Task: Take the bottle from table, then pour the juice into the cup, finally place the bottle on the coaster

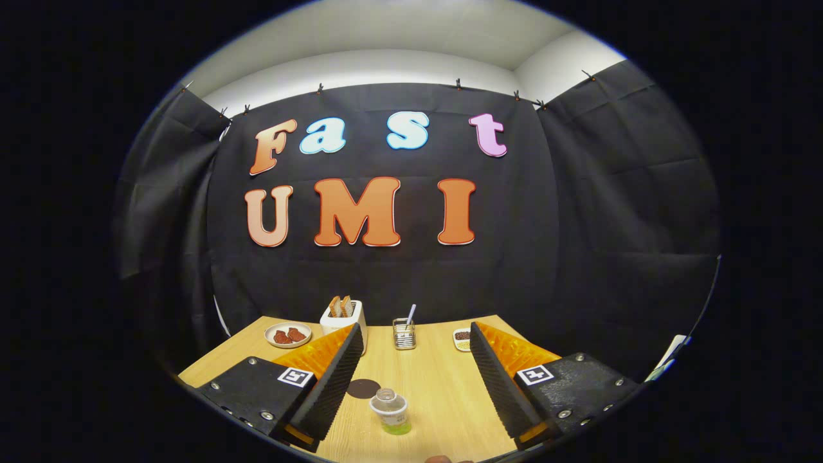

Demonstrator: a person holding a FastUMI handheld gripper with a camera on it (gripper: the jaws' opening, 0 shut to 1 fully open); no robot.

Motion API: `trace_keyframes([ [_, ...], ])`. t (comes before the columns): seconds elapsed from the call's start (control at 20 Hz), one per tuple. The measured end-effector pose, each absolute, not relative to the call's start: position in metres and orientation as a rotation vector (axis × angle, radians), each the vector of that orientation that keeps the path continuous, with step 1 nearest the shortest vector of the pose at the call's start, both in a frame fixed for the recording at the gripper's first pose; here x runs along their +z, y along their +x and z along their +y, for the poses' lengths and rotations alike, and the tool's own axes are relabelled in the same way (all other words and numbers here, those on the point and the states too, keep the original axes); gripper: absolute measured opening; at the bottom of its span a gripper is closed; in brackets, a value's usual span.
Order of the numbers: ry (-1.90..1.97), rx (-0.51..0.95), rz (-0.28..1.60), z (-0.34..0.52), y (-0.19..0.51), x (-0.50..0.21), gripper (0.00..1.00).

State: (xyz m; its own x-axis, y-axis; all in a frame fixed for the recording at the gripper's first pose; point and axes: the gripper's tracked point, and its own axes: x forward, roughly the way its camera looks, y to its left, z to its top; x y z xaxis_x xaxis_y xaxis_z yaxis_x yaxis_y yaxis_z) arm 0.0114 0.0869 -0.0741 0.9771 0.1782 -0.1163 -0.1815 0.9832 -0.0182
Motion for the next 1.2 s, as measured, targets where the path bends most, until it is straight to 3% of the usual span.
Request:
trace_keyframes([
  [1.2, -0.106, 0.303, 0.413, 0.122, 0.053, -0.322, 0.99],
])
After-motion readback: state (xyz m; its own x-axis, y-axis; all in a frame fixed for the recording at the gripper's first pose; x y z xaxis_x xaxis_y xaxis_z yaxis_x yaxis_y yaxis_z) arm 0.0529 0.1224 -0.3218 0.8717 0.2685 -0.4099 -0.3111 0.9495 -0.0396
